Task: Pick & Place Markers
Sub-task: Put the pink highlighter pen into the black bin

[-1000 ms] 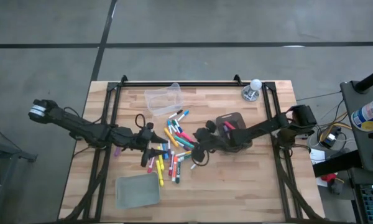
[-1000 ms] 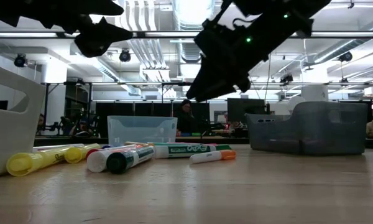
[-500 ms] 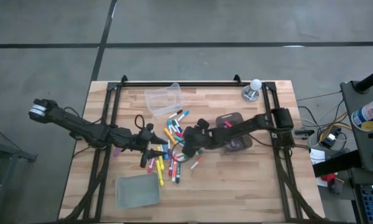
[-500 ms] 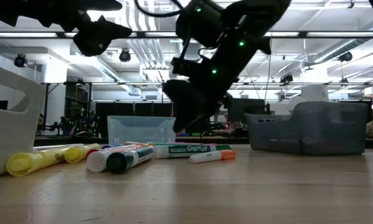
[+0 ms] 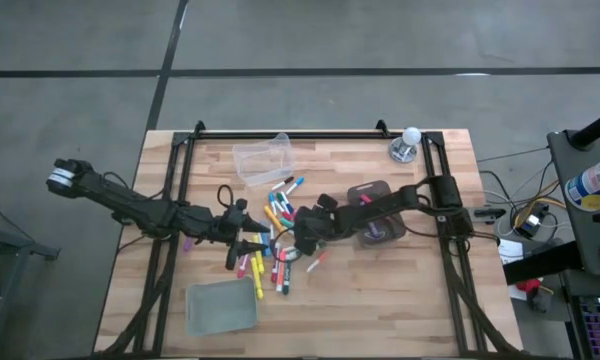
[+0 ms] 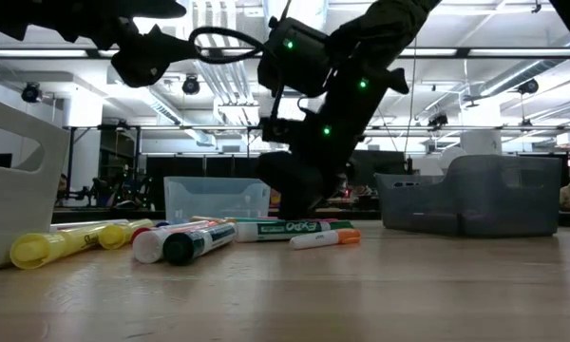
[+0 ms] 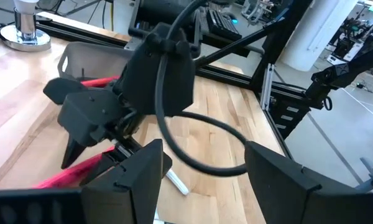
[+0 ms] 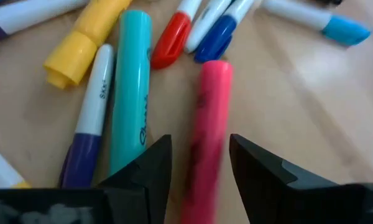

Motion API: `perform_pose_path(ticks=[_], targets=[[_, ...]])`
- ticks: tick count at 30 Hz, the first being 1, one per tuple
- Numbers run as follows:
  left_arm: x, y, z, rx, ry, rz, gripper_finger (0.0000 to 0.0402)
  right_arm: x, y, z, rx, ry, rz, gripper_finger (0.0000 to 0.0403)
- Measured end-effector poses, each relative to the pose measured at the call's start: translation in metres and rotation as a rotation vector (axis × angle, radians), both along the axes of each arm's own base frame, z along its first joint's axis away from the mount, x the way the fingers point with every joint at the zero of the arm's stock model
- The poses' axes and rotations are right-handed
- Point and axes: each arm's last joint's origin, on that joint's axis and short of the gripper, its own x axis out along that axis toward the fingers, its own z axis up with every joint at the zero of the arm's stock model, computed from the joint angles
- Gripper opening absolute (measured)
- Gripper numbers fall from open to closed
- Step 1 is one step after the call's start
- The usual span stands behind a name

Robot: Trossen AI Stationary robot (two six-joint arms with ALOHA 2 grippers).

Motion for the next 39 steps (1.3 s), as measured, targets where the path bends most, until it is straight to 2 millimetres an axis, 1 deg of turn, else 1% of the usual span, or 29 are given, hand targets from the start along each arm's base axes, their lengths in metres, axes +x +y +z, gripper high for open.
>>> perform_pose_path(ticks=[5,9,11,16,21,27,30,33,39], targets=[[0.0,0.0,0.0,0.0,0.001,0.0,0.022,0.001,-0.005,-0.004,0.03,0.0,-0.019,0.0145],[0.0,0.0,0.0,0.0,0.002,-0.001,0.022,0.001,-0.006,-0.004,0.079,0.001,-0.005,0.0127],[0.0,0.0,0.0,0.002,0.003,-0.001,0.022,0.001,-0.006,-0.004,0.088,-0.002,-0.008,0.011],[0.0,0.0,-0.001,0.017,0.006,-0.003,0.022,0.001,-0.006,-0.003,0.088,-0.002,-0.003,0.0054],[0.0,0.0,-0.001,0.019,0.009,-0.004,0.022,-0.001,-0.006,0.001,0.079,0.005,0.006,0.0051],[0.0,0.0,-0.001,0.02,0.011,-0.004,0.022,-0.008,-0.001,0.017,0.05,0.014,0.004,0.0051],[0.0,0.0,-0.002,0.021,0.014,-0.003,0.022,-0.012,0.006,0.027,0.031,0.006,-0.002,0.0051],[0.0,0.0,-0.002,0.017,0.018,-0.002,0.022,-0.018,0.014,0.041,0.007,-0.007,-0.001,0.0051],[0.0,0.0,-0.002,0.017,0.019,-0.002,0.022,-0.039,0.034,0.07,-0.077,-0.017,-0.05,0.0051]])
